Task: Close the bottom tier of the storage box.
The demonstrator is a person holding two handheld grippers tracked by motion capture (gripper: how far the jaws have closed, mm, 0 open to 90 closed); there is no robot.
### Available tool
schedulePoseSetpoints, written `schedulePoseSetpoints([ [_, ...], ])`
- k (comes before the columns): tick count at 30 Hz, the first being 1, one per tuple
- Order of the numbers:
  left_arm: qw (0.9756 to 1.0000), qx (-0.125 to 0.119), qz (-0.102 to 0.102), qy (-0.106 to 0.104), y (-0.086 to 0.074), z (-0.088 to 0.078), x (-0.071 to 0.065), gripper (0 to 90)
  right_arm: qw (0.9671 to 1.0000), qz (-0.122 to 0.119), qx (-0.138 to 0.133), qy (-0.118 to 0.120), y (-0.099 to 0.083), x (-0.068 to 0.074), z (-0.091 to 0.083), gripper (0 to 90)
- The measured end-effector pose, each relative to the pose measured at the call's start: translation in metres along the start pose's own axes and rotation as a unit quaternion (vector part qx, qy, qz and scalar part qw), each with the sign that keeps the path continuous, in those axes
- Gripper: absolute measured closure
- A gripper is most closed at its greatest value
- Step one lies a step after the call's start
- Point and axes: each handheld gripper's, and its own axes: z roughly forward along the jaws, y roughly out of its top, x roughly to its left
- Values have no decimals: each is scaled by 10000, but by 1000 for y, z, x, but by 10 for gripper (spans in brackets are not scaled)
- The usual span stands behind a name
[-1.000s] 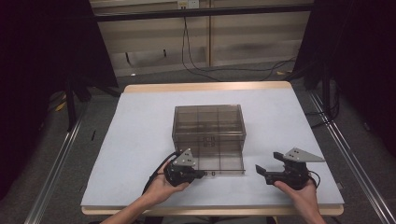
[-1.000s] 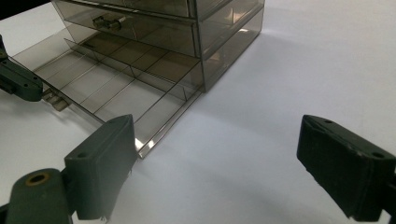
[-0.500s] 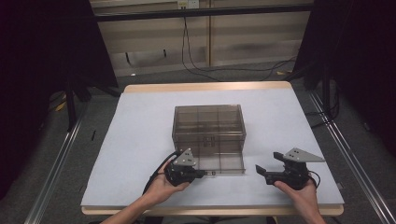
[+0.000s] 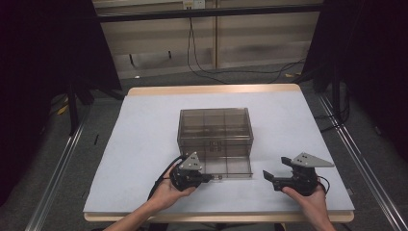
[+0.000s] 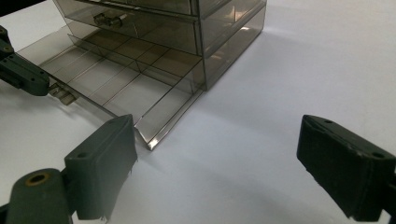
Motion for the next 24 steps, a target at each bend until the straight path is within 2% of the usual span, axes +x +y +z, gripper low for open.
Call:
schedulePoseSetpoints([
  [4,10000,-72,-42,-22,0,1,1,900,10000,7,8,-10,0,0,0,117],
  [17,10000,5,-15,27,0,1,2,900,10000,-9,1,17,0,0,0,117],
  [19,9999,-106,-62,11,-1,2,2,900,10000,-12,2,24,0,0,0,117],
  [24,10000,-26,-83,26,-1,1,3,900,10000,-12,4,13,0,0,0,117],
])
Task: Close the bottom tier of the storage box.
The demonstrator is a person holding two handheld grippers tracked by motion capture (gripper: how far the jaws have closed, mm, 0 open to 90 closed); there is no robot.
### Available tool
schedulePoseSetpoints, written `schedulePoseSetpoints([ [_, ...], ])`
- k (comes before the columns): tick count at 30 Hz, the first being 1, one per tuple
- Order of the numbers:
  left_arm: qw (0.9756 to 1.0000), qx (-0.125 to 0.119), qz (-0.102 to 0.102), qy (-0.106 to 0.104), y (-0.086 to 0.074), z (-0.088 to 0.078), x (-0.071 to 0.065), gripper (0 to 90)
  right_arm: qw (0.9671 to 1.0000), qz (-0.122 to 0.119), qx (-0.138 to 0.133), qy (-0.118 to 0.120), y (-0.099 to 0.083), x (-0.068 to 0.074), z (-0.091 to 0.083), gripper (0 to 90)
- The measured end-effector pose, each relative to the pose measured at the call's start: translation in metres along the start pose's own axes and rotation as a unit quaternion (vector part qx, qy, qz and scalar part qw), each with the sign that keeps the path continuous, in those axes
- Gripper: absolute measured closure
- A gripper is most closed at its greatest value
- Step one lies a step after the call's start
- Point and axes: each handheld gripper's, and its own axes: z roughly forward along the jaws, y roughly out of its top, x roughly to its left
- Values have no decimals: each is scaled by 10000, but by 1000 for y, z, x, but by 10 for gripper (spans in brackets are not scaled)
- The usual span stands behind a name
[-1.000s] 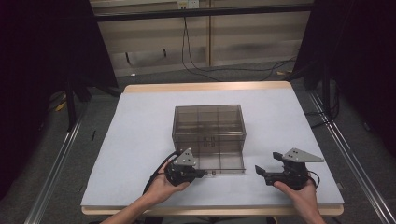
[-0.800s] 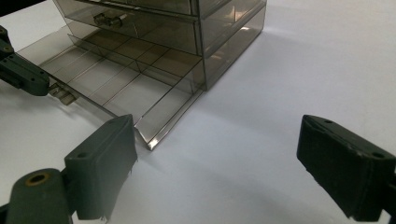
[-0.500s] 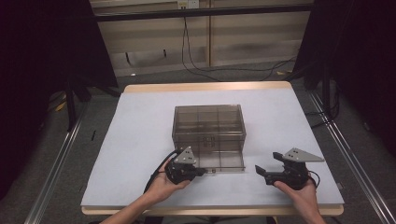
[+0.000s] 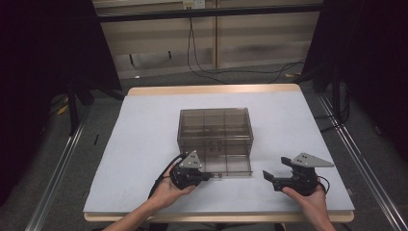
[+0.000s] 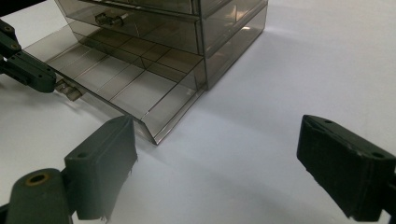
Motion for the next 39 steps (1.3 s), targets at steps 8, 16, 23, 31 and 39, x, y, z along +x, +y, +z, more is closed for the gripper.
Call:
schedulePoseSetpoints([
  [8,10000,-35,19,14,0,1,1,900,10000,17,9,4,0,0,0,117],
  [16,9999,-28,33,126,1,1,0,900,10000,13,17,4,0,0,0,118],
  [23,9999,5,11,149,1,0,1,900,10000,-48,31,14,0,1,1,119],
  [31,9999,12,-29,158,1,0,4,900,10000,-40,38,12,0,1,1,119],
  [39,9997,95,-24,243,4,1,4,900,10000,-31,36,-2,0,0,1,119],
])
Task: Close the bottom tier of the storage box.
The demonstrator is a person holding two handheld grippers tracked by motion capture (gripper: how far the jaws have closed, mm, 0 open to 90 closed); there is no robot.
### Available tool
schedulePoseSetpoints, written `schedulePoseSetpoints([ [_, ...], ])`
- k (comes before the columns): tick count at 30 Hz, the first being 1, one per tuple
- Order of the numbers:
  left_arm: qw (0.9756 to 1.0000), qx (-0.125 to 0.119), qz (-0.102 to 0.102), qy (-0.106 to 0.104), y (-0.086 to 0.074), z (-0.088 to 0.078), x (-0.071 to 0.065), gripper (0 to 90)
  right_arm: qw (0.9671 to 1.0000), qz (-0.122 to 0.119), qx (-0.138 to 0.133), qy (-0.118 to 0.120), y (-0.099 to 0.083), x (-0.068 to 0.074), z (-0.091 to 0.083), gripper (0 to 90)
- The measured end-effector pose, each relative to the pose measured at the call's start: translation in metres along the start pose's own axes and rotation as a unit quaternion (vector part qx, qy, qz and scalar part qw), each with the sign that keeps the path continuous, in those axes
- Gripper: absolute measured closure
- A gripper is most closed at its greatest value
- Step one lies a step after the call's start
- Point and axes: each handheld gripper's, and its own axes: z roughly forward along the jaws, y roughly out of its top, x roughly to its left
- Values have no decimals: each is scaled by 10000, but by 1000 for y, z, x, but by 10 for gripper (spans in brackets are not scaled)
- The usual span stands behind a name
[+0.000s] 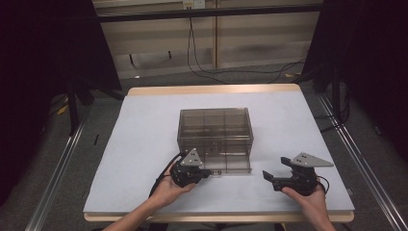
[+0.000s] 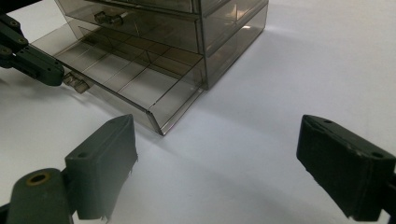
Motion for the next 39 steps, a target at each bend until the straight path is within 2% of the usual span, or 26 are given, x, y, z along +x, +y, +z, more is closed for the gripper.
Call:
schedulePoseSetpoints([
  [8,9999,-99,-41,-31,-1,1,1,900,10000,5,1,-5,0,0,0,119],
  [9,10000,-7,-10,-16,1,-1,1,900,10000,56,-12,5,0,0,0,119],
  [12,9999,-144,-81,-9,3,-3,2,900,10000,57,-9,4,0,0,0,119],
  [13,10000,-47,-36,-35,3,-3,3,900,10000,56,-9,6,0,0,0,119],
  [14,9999,-78,-62,-38,2,-1,1,900,10000,56,-3,0,0,0,0,119],
  [16,10000,11,25,10,2,0,0,900,10000,28,21,7,0,0,0,119],
  [18,10000,-66,2,-3,2,1,0,900,10000,26,21,12,0,0,0,119],
  [26,10000,-43,-37,40,2,0,2,900,10000,23,17,12,0,0,0,119],
  [28,10000,29,28,37,2,0,2,900,10000,36,5,28,0,0,0,121],
  [32,10000,62,29,56,2,1,3,900,10000,31,26,44,1,0,2,121],
  [34,10000,-11,-7,47,2,0,4,900,10000,36,23,54,1,0,2,121],
  [36,10000,72,33,50,3,-1,7,900,10000,39,22,56,1,0,2,121],
  [38,10000,51,6,23,5,-1,8,900,10000,24,9,50,0,0,1,121],
  [39,10000,59,54,0,6,-1,9,900,10000,39,5,63,0,0,1,121],
])
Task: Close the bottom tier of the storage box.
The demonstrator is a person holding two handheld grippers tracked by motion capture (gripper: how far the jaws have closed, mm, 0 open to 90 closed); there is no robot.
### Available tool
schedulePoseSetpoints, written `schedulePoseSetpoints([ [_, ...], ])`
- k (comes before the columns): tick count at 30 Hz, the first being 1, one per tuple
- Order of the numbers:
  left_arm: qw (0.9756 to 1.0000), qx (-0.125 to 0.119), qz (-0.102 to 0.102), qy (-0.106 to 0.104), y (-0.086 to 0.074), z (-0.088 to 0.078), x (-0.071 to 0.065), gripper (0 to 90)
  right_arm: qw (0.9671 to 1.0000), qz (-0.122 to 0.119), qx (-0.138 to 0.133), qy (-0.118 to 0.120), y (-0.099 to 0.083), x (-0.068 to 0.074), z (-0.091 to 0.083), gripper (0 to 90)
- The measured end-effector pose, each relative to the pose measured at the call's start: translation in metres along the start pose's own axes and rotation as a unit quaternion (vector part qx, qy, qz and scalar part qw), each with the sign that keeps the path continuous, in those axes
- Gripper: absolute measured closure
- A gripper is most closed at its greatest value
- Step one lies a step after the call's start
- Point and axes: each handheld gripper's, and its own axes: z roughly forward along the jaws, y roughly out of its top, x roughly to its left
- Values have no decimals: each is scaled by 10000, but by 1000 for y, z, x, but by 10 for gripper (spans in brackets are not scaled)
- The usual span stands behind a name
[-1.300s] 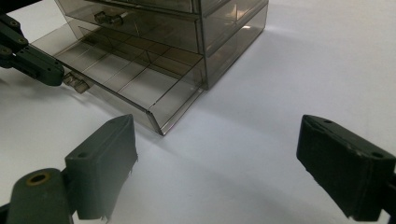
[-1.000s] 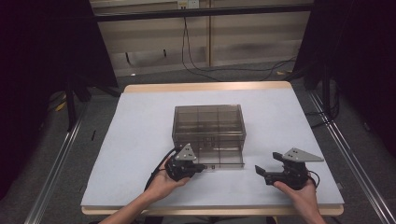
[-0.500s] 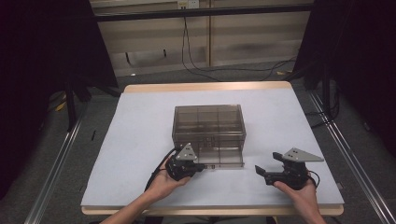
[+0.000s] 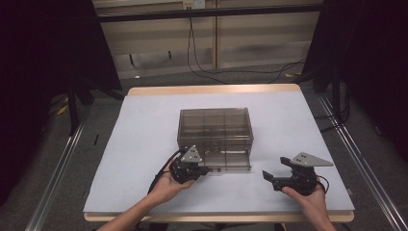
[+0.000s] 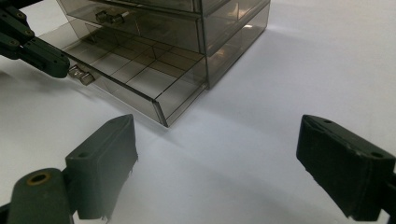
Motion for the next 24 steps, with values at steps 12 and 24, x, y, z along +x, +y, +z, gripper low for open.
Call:
schedulePoseSetpoints([
  [12,9999,-92,-12,-88,3,1,2,900,10000,9,-4,0,0,0,1,122],
  [24,9998,-161,-64,-22,4,3,4,900,10000,2,-11,-3,0,1,0,126],
])
